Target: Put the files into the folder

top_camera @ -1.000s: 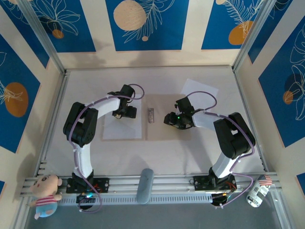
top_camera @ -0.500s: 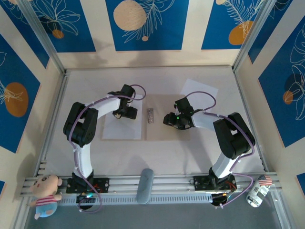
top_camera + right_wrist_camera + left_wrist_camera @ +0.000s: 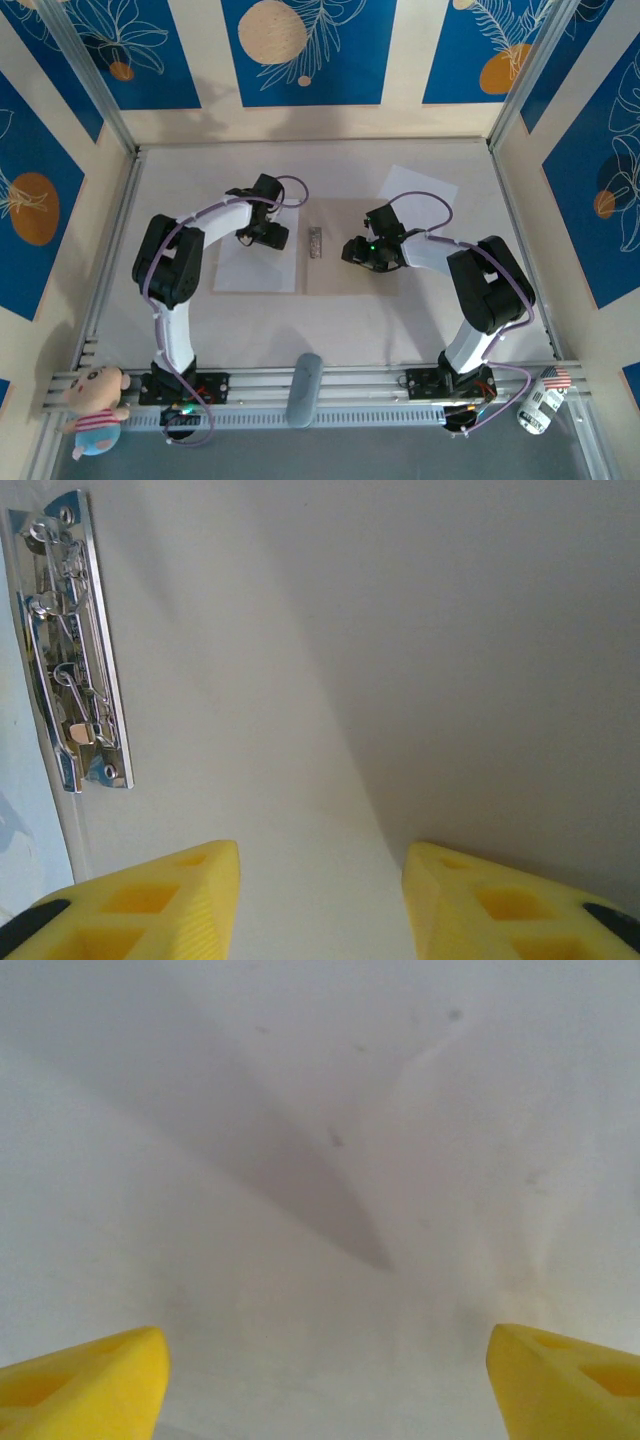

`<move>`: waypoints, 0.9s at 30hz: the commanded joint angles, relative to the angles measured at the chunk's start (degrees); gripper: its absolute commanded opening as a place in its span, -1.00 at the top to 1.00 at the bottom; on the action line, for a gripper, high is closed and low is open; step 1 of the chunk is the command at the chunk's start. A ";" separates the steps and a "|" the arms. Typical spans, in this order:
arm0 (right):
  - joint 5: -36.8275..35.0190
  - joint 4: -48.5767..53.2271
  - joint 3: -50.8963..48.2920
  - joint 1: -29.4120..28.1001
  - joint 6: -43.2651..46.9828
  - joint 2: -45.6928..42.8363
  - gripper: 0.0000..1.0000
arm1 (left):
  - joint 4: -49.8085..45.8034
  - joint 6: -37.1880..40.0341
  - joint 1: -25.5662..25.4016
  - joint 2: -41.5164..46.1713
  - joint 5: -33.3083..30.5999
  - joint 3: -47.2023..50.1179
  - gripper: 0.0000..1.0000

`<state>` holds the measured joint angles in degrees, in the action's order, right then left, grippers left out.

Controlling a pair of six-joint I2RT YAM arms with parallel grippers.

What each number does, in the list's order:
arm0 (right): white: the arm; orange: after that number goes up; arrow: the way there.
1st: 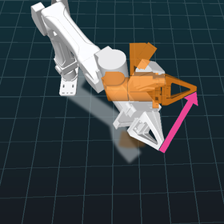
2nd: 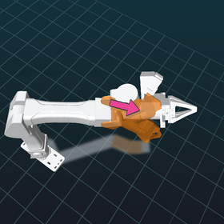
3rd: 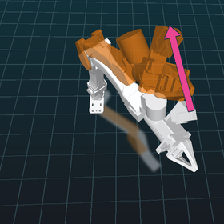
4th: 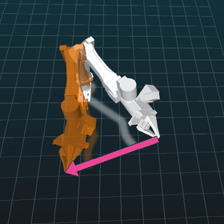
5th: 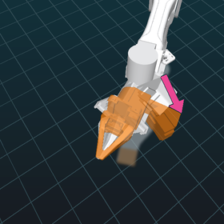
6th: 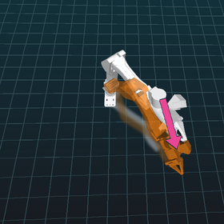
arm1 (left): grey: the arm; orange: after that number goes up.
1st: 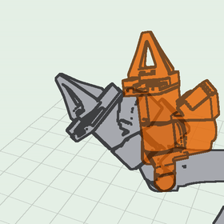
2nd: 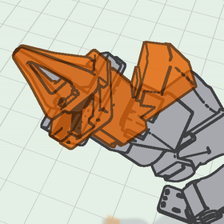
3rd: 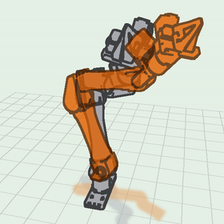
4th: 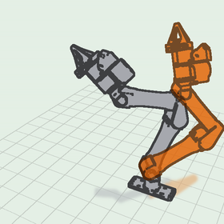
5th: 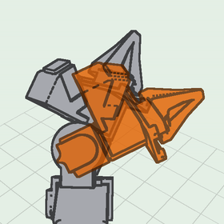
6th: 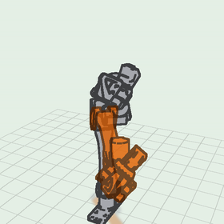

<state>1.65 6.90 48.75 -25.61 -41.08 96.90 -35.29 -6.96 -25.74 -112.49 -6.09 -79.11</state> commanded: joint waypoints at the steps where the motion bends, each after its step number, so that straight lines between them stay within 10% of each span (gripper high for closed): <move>1: -0.25 4.31 0.38 -0.67 -0.90 0.07 0.03 | 0.83 -0.24 -1.08 4.73 6.26 1.43 -0.67; 7: -0.20 4.66 0.82 -0.76 -0.73 0.06 0.03 | 1.18 0.82 -2.11 6.08 4.57 5.02 -0.91; 27: -1.27 5.65 0.73 -0.63 -0.13 -0.03 0.02 | 0.88 4.71 -2.91 0.48 -2.86 7.84 -0.80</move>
<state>1.63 8.82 49.50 -25.93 -41.06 96.92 -32.03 -4.19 -28.36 -109.71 -4.43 -71.68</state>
